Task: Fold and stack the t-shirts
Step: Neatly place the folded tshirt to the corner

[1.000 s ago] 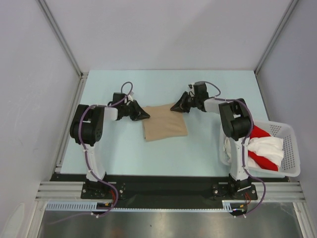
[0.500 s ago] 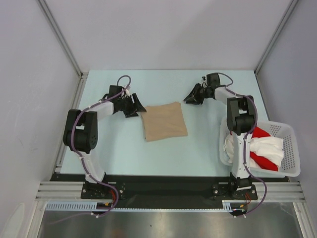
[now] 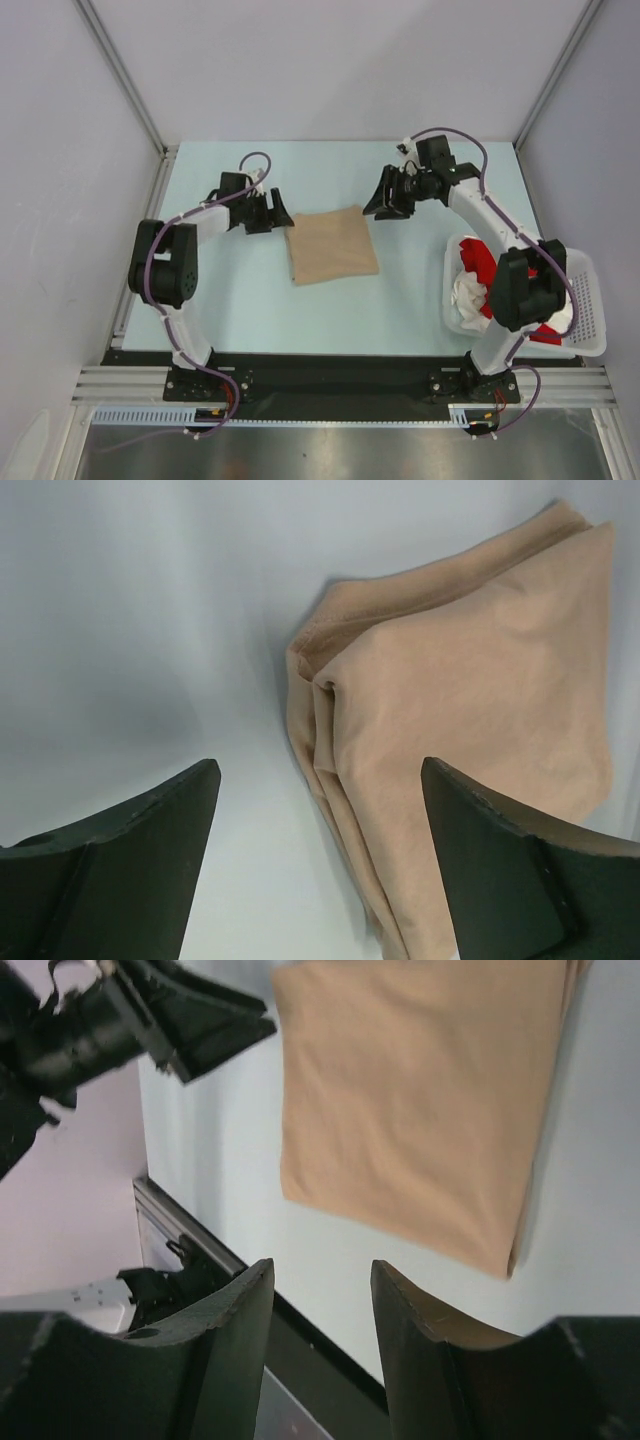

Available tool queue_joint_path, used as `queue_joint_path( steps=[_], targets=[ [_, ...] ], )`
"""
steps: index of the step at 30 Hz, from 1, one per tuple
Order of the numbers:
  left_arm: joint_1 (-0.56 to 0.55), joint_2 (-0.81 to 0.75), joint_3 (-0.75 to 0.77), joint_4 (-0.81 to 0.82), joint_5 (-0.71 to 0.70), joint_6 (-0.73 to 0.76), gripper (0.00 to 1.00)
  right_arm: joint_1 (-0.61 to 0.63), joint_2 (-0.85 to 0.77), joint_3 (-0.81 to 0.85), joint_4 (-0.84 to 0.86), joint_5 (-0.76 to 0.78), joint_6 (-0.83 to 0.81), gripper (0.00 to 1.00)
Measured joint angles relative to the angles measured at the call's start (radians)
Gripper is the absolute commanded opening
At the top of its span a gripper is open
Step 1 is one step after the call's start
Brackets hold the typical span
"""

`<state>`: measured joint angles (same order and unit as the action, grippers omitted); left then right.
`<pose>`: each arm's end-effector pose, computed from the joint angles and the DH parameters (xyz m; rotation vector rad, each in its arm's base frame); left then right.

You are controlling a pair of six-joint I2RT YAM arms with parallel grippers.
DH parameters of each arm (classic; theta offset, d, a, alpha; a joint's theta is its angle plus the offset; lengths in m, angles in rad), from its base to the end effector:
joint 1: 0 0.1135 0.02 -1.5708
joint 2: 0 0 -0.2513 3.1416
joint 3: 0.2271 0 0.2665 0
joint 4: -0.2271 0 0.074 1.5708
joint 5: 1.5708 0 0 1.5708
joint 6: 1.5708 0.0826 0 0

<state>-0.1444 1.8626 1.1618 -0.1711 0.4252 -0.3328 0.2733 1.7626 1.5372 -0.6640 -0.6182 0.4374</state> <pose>0.4161 -0.0949 0.1183 -0.0388 2.4719 -0.7292 0.3948 0.1604 0.2509 -0.0775 2.5265 1.0617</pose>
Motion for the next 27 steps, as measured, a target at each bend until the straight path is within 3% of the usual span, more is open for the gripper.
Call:
queue_joint_path(
  steps=[7,19,22,23,27],
  targets=[
    [-0.012,0.088,0.012,0.109,0.049,-0.011,0.78,-0.026,-0.136,-0.182,-0.028,-0.016,-0.028,0.48],
    [-0.111,0.117,0.072,0.053,-0.113,-0.052,0.61,-0.09,-0.23,-0.303,0.012,-0.07,-0.027,0.45],
    [-0.116,0.117,0.071,0.047,-0.126,-0.06,0.47,-0.09,-0.23,-0.307,0.024,-0.082,-0.023,0.45],
    [-0.115,0.117,0.071,0.04,-0.13,-0.065,0.35,-0.09,-0.23,-0.308,0.027,-0.087,-0.023,0.45],
    [-0.114,0.124,0.075,0.006,-0.148,-0.082,0.06,-0.089,-0.231,-0.309,0.034,-0.098,-0.023,0.45]
  ],
)
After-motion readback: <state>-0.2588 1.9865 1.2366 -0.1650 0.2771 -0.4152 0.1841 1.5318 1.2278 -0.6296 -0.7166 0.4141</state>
